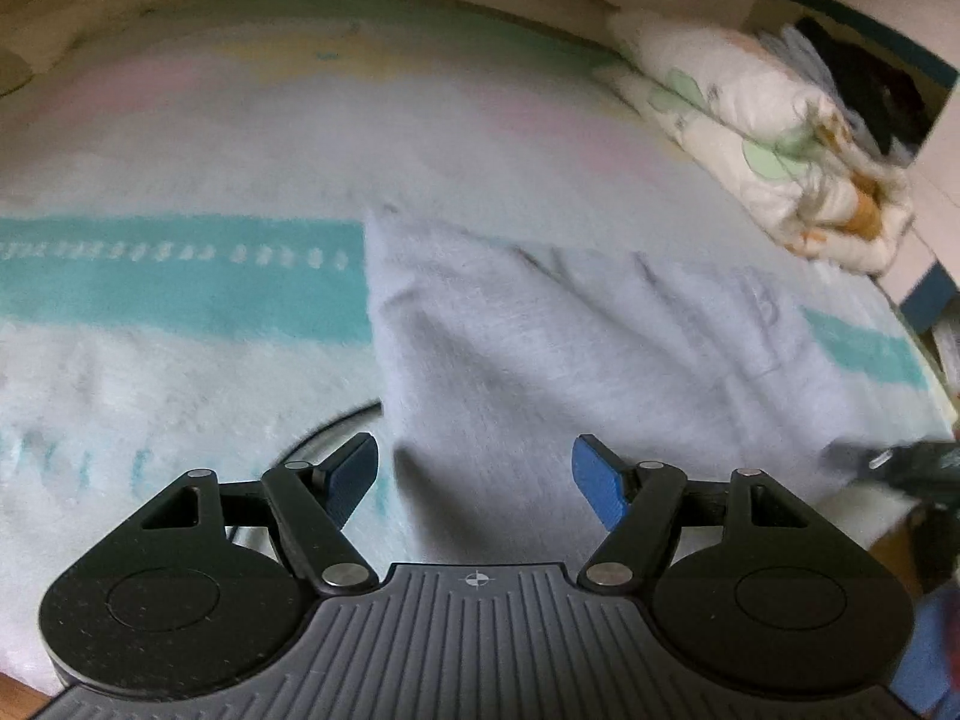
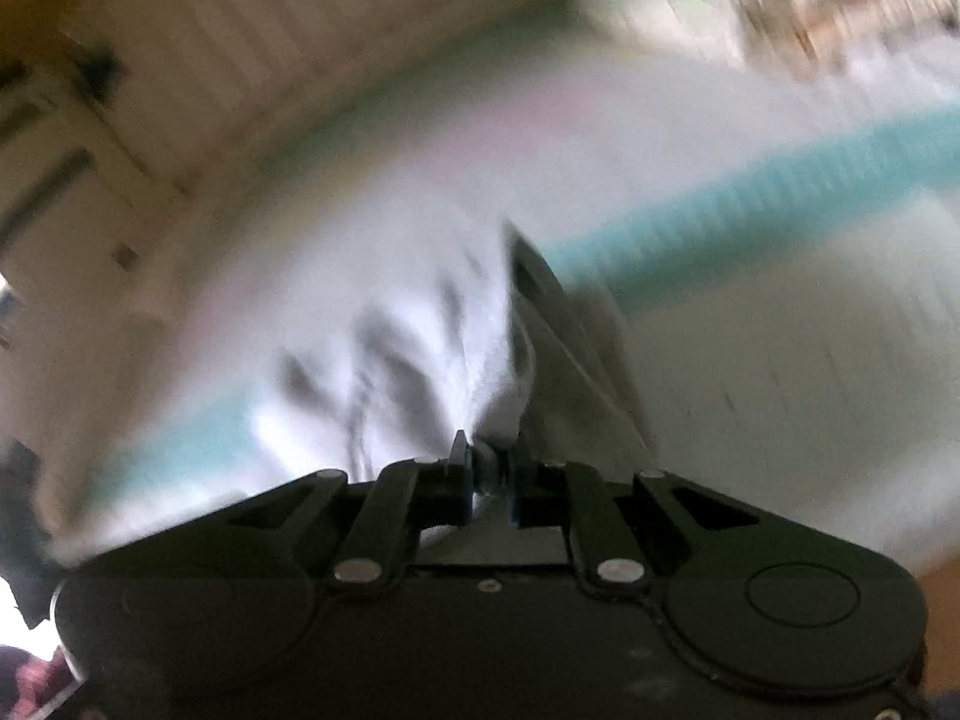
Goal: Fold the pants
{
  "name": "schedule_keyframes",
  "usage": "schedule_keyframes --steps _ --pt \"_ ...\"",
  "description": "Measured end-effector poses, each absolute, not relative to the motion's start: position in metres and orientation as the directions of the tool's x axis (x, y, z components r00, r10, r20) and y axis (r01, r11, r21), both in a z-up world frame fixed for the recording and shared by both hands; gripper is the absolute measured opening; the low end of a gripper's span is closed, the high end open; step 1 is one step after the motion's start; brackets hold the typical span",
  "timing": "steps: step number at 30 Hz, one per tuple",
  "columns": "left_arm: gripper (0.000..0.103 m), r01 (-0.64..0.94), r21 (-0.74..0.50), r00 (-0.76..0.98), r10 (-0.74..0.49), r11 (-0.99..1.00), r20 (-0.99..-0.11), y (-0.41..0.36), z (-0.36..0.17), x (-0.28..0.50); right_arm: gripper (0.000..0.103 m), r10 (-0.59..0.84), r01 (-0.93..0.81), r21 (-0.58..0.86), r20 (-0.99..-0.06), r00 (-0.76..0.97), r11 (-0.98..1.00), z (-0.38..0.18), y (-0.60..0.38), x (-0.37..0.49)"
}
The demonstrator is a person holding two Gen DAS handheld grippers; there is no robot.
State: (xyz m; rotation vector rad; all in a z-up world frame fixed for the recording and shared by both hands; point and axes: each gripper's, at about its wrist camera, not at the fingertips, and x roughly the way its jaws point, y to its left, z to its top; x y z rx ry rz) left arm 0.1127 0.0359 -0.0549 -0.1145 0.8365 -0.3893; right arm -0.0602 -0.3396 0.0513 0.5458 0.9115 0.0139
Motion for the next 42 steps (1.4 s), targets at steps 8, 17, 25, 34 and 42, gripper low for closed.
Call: schedule_keyframes --steps 8,17,25,34,42 --pt "0.072 0.313 -0.177 0.521 -0.325 0.933 -0.789 0.028 -0.075 0.113 0.048 0.214 0.203 0.431 -0.739 0.639 0.879 0.051 -0.347 -0.055" --pt "0.073 0.312 -0.212 0.504 -0.350 0.926 -0.789 0.036 -0.072 0.115 0.073 0.269 0.124 0.465 -0.686 0.676 0.876 0.041 -0.367 0.017" --pt "0.074 0.309 -0.229 0.499 -0.363 0.923 -0.787 0.039 -0.070 0.115 0.070 0.321 0.121 0.484 -0.726 0.608 0.867 -0.002 -0.361 0.034" --pt "0.077 0.287 -0.252 0.527 -0.372 0.924 -0.764 0.044 -0.062 0.112 0.011 0.304 -0.004 0.409 -0.671 0.676 0.912 0.053 -0.336 0.000" --pt "0.079 0.260 -0.233 0.526 -0.340 0.937 -0.779 0.047 -0.061 0.112 0.020 0.189 0.203 0.348 -0.816 0.547 0.915 0.012 -0.357 -0.008"
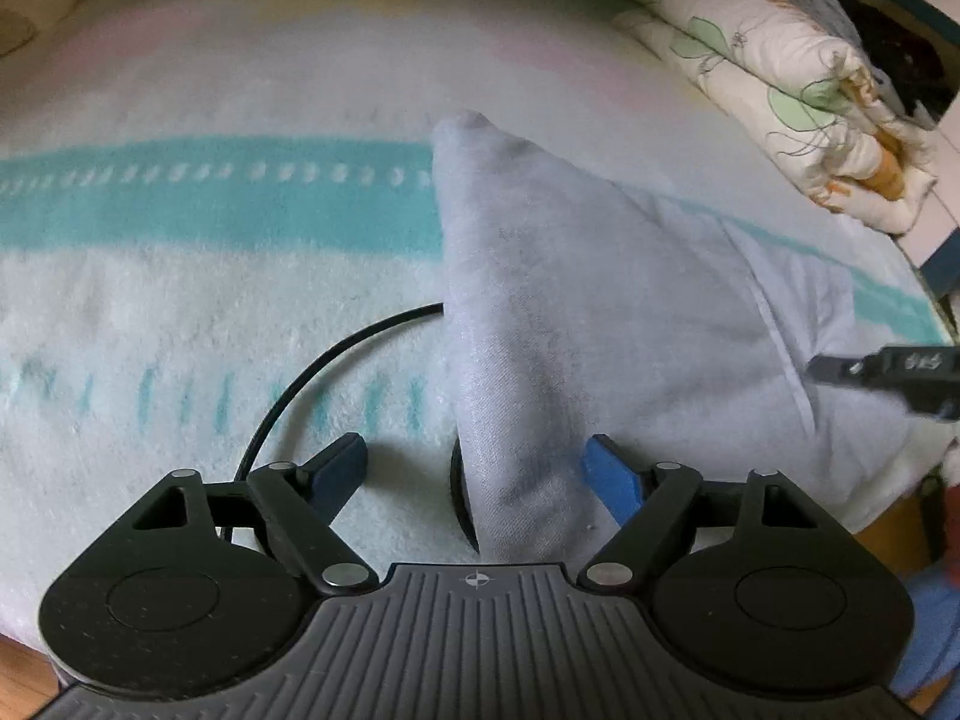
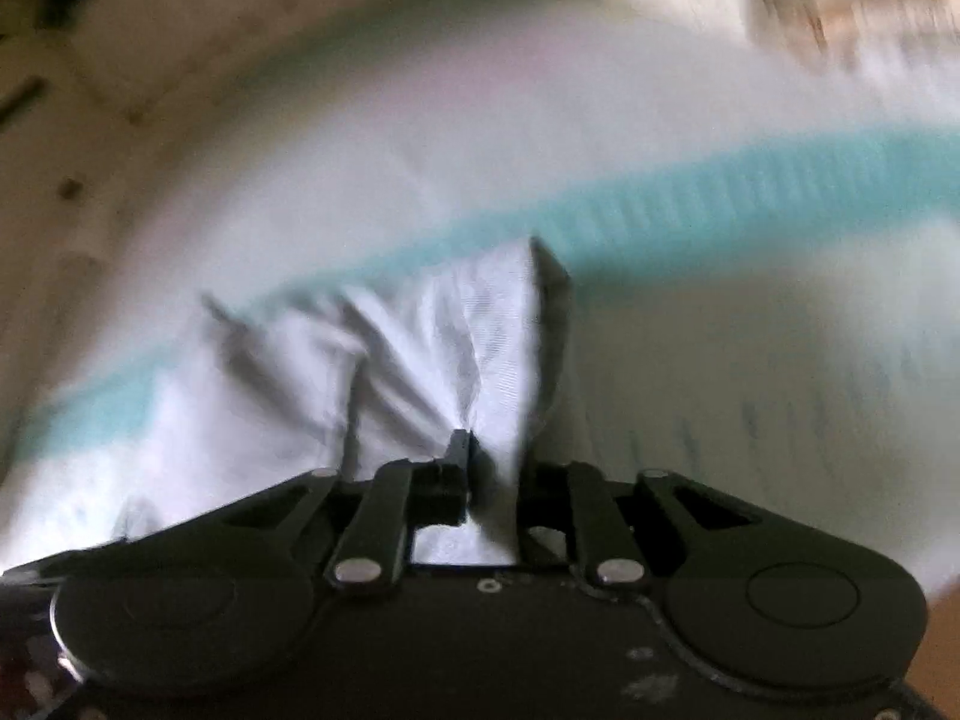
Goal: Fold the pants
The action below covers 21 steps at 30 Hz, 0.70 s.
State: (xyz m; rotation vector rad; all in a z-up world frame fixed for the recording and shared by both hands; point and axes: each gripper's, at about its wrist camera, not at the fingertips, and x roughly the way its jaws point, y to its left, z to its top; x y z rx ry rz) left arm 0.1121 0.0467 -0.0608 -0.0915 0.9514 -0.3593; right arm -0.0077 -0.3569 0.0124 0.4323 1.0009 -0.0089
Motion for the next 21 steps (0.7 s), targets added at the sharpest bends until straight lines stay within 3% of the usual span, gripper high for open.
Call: schedule_keyframes --steps 5,8,11,21 --pt "0.079 0.266 -0.182 0.573 -0.307 0.947 -0.760 0.044 -0.041 0.108 0.038 0.125 0.230 0.324 -0.786 0.606 0.918 0.028 -0.365 -0.016" --pt "0.080 0.278 -0.139 0.643 -0.292 0.950 -0.708 0.038 -0.017 0.116 0.038 0.018 0.215 0.233 -0.716 0.698 0.948 0.051 -0.360 -0.024" --pt "0.080 0.264 -0.130 0.663 -0.278 0.956 -0.695 0.030 -0.001 0.138 0.038 0.041 0.136 0.214 -0.661 0.749 0.967 0.065 -0.345 -0.019" --pt "0.080 0.199 -0.073 0.660 -0.189 0.977 -0.727 0.007 -0.010 0.226 0.038 0.157 -0.036 0.183 -0.709 0.688 0.983 0.044 -0.303 0.029"
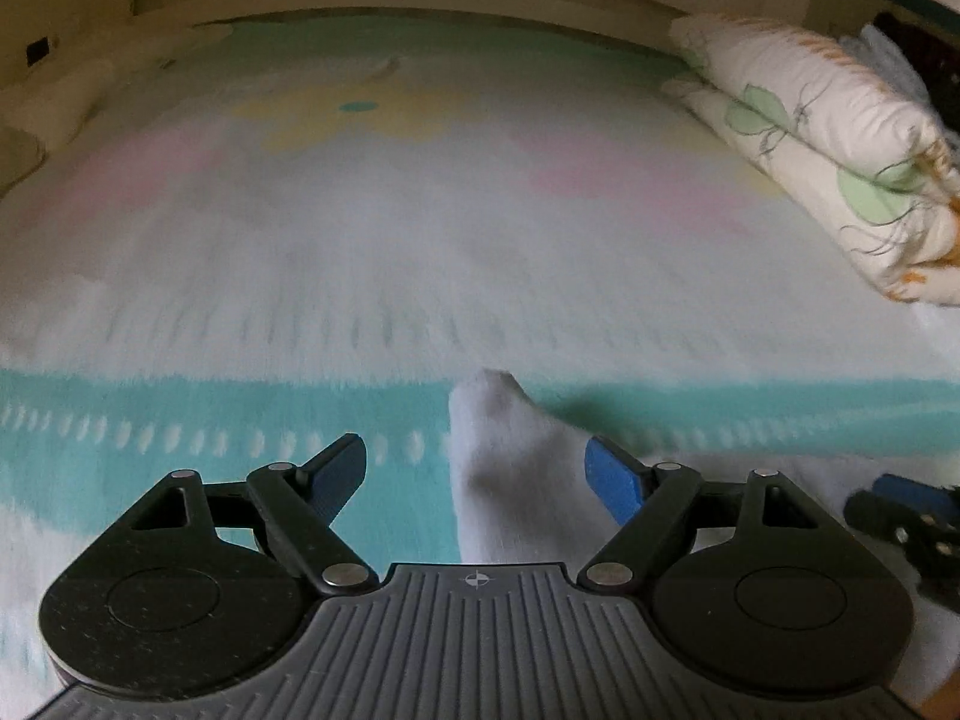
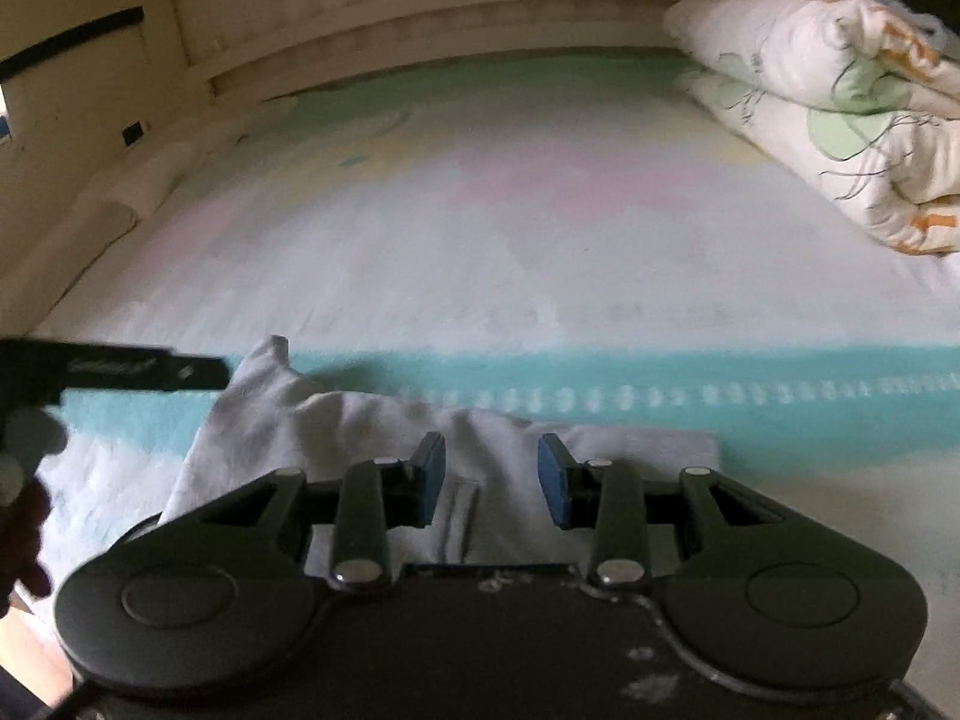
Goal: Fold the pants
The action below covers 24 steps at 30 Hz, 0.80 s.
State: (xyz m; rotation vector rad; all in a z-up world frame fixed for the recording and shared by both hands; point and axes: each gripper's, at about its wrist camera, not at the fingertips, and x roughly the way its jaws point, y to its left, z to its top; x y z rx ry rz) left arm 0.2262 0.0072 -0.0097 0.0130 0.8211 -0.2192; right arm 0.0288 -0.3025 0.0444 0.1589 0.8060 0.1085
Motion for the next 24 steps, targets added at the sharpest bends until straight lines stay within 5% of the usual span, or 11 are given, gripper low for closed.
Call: schedule_keyframes --steps 10,15,24 --pt "0.081 0.115 -0.069 0.631 -0.127 0.991 -0.765 0.022 -0.045 0.260 0.035 0.166 -0.067 0.163 -0.726 0.667 0.984 0.034 -0.282 0.048" --pt "0.084 0.121 -0.059 0.628 -0.122 0.991 -0.768 0.029 -0.051 0.265 0.004 0.123 0.018 0.177 -0.748 0.652 0.984 0.020 -0.299 0.053" --pt "0.087 0.144 -0.022 0.633 -0.109 0.989 -0.766 0.031 -0.051 0.264 0.000 0.122 0.059 0.208 -0.754 0.646 0.976 0.015 -0.315 0.048"
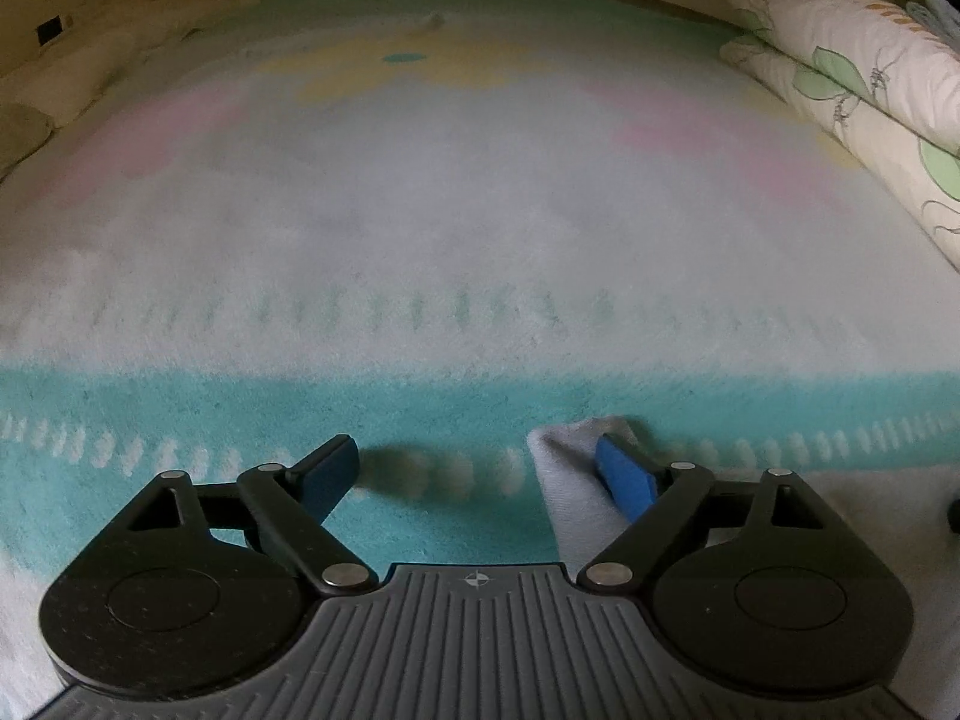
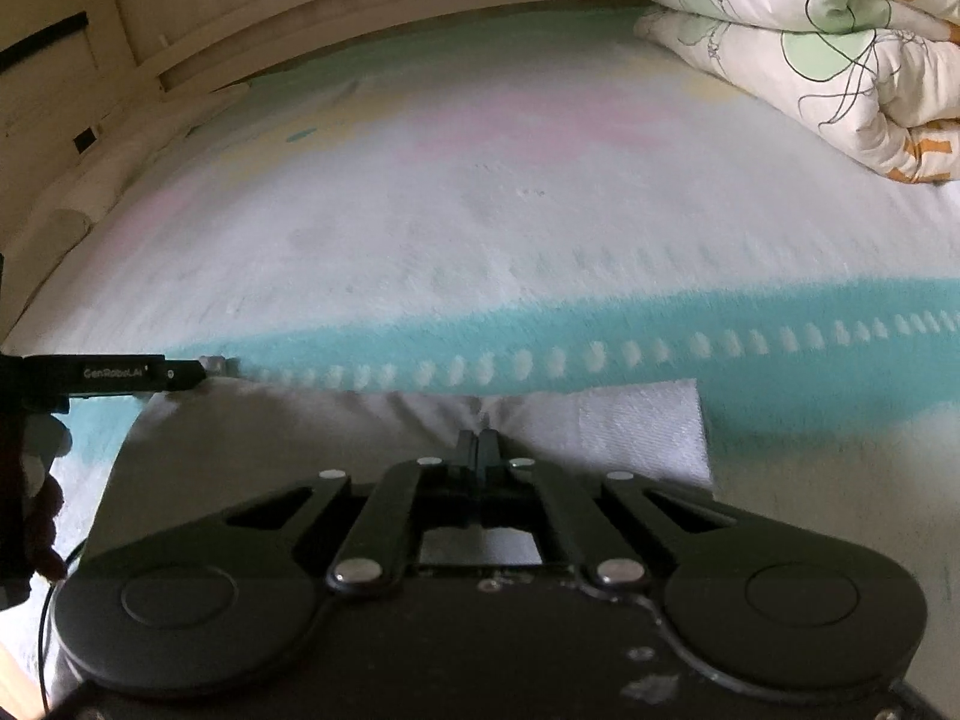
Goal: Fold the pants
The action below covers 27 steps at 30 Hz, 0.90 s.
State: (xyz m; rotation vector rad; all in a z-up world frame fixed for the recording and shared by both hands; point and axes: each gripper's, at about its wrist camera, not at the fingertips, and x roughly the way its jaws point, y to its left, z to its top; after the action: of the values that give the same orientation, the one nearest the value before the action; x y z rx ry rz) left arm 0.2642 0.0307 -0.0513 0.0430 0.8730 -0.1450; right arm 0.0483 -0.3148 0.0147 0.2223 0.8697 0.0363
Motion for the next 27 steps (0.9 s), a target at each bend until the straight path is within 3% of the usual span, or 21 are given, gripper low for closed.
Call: schedule_keyframes --steps 5,9,15,16,17,20,27 --pt "0.085 0.125 0.039 0.706 -0.062 0.991 -0.705 0.026 -0.030 0.246 0.000 0.142 0.042 0.223 -0.741 0.656 0.974 0.018 -0.315 0.051" --pt "0.085 0.238 0.026 0.750 -0.167 0.971 -0.640 0.005 -0.011 0.206 0.016 0.153 -0.015 0.203 -0.684 0.713 0.979 0.033 -0.307 0.040" --pt "0.086 0.381 0.095 0.701 -0.220 0.920 -0.679 -0.028 -0.034 0.186 0.019 0.155 -0.013 0.207 -0.686 0.711 0.978 0.031 -0.302 0.047" --pt "0.086 0.371 0.115 0.699 -0.195 0.921 -0.688 -0.028 -0.039 0.187 0.019 0.141 -0.003 0.198 -0.691 0.709 0.980 0.029 -0.304 0.048" --pt "0.087 0.351 0.123 0.696 -0.170 0.928 -0.698 -0.024 -0.043 0.190 0.011 0.135 0.005 0.196 -0.695 0.706 0.981 0.029 -0.306 0.048" --pt "0.087 0.268 0.061 0.684 -0.145 0.961 -0.715 -0.003 -0.045 0.202 0.001 0.134 0.037 0.223 -0.702 0.700 0.974 0.025 -0.319 0.049" --pt "0.088 0.219 0.033 0.678 -0.128 0.975 -0.724 0.021 -0.044 0.206 0.002 0.129 0.044 0.222 -0.704 0.699 0.974 0.029 -0.318 0.045"
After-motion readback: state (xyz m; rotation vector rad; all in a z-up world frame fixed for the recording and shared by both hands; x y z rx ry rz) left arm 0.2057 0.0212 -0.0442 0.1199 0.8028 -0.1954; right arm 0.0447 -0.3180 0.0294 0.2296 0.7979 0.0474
